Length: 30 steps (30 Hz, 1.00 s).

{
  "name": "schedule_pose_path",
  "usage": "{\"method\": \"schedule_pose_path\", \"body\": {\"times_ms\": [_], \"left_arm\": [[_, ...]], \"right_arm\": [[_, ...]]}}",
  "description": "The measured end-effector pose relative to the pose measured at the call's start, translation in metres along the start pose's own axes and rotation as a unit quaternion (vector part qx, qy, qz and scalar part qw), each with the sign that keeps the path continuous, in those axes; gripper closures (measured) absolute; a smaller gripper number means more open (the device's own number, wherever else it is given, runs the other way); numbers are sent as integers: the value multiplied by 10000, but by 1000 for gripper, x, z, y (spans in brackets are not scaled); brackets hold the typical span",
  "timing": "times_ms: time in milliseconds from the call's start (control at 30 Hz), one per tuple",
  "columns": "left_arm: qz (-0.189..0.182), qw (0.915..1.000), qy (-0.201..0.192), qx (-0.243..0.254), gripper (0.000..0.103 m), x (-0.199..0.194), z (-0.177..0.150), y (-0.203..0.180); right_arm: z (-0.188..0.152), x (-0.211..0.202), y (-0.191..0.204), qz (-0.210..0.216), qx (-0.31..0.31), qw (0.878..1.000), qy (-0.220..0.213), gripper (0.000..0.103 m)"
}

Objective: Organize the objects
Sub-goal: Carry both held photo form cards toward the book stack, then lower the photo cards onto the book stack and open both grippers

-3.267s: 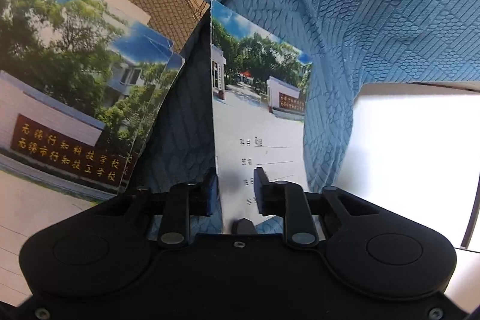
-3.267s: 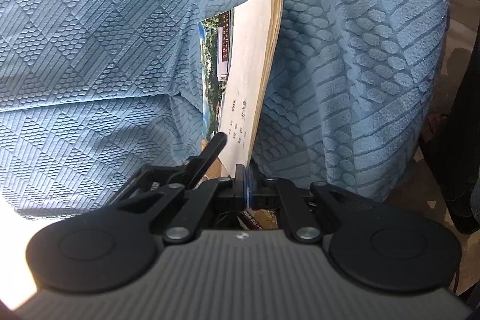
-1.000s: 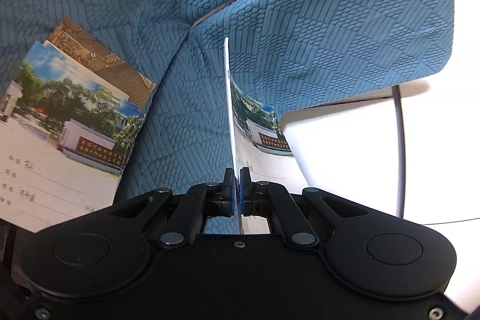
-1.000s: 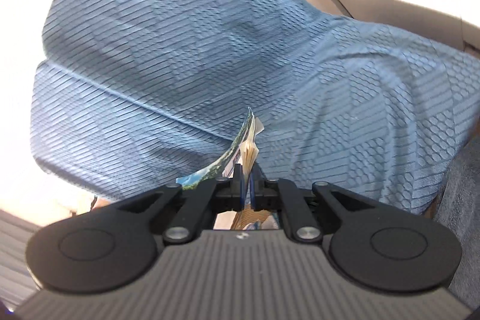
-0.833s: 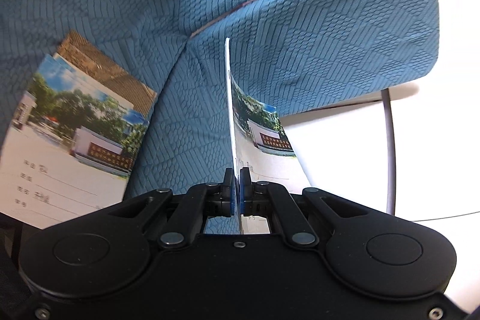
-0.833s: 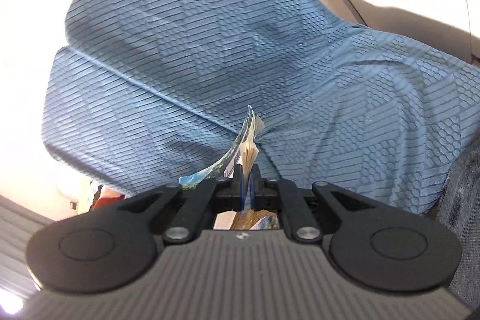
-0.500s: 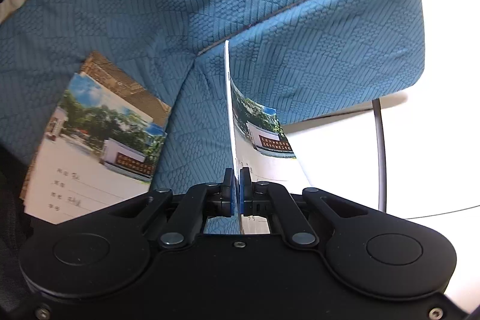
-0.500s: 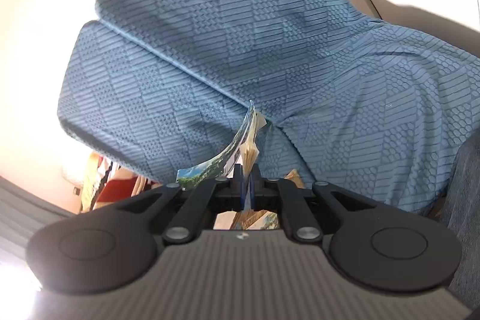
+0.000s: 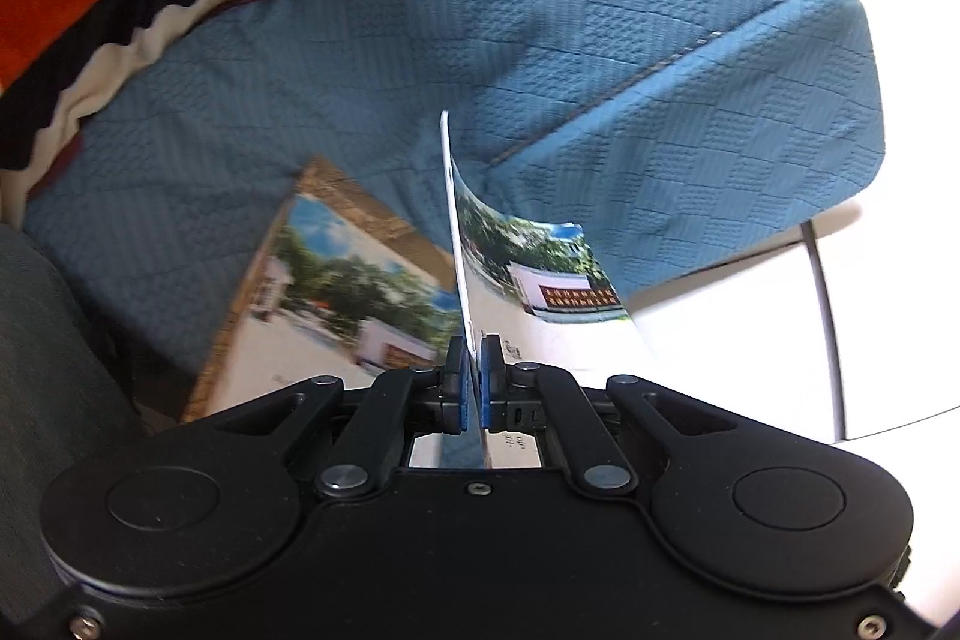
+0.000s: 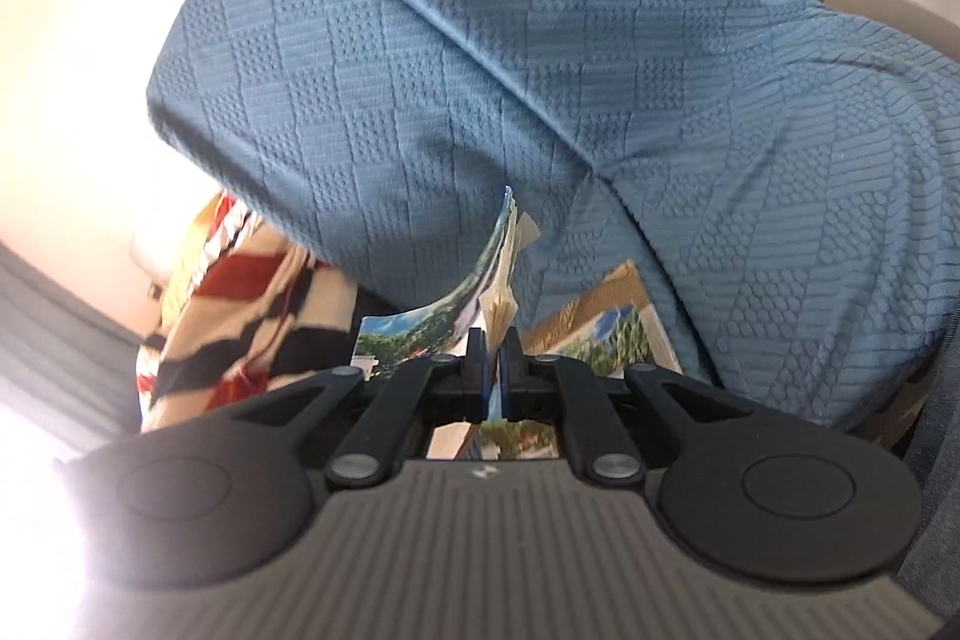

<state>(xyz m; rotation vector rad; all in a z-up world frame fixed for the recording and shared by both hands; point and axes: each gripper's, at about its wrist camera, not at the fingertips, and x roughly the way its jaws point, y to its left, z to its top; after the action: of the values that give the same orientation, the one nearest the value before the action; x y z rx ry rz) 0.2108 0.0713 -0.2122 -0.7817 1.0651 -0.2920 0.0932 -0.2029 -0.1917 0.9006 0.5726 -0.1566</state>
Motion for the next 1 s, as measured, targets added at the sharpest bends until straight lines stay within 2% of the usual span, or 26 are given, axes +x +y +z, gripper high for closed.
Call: {"method": "schedule_pose_path", "body": {"times_ms": [267,533,767,1000], "left_arm": [[353,9994,31,7,100,24,-2,42],[687,9974,107,208,100,54,-12,66],[1018,9940,211,339,99,70,-23,85],[1078,9928,305,422,98,77,-30,92]], "right_arm": [[-36,27,-6,-160,-350,9990,224,97],[-66,50,-24,-296,-581,9971,391,96],[-81,62,-43,-469,-375,9954,749,96],[-90,69,-59,-621,-134,9933,966,93]]}}
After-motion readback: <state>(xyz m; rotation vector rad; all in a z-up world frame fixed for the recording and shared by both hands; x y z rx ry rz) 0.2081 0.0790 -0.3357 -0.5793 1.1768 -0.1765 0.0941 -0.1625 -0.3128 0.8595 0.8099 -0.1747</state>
